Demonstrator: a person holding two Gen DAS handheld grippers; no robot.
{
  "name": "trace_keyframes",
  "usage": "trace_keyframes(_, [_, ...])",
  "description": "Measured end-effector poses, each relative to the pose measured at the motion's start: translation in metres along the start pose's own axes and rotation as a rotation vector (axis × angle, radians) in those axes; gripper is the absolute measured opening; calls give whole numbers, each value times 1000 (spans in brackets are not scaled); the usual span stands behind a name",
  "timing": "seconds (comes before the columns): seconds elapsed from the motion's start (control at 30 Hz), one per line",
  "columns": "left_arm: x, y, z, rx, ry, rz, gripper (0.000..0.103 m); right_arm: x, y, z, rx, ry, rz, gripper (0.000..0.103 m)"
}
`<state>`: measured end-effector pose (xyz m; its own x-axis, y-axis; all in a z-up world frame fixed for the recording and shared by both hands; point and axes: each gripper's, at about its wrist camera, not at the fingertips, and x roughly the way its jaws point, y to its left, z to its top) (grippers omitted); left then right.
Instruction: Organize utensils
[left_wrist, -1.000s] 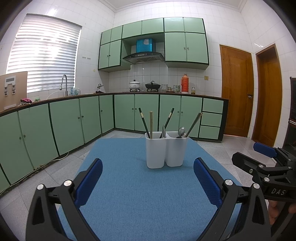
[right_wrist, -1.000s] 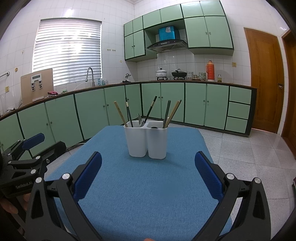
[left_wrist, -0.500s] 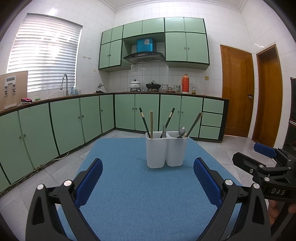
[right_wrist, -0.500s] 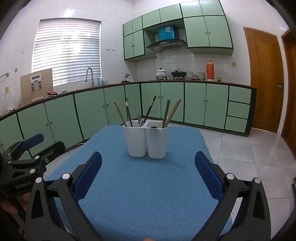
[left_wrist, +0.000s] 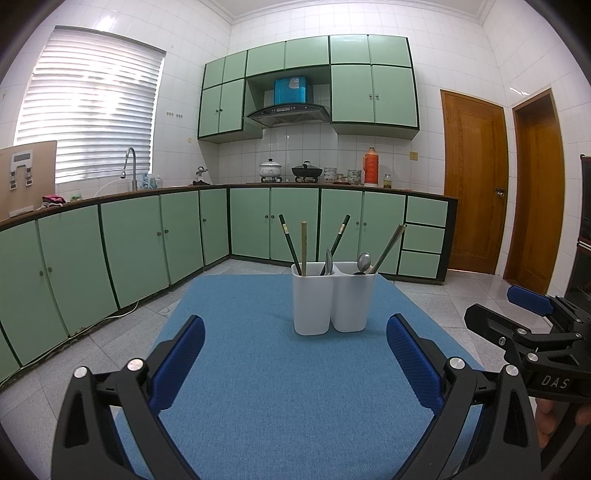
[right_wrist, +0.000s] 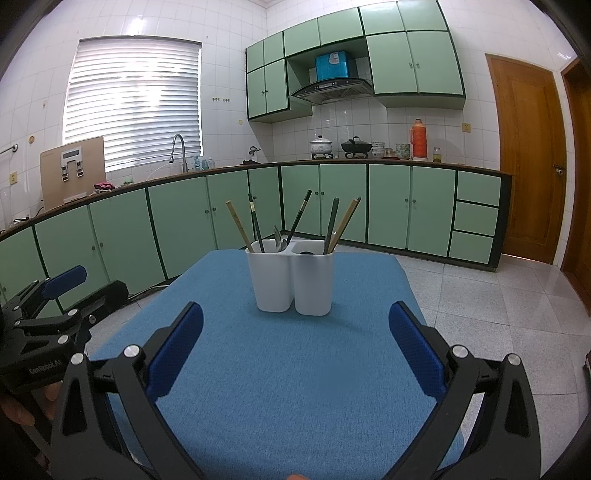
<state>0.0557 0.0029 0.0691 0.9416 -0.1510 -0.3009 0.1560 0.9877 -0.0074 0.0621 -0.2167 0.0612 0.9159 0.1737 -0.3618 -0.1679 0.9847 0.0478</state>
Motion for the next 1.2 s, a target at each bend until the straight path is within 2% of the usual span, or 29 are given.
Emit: trace_keyframes(1.2, [-2,3,2,-1,-6,2,97,-1,-1,1,-1,-4,-4,98])
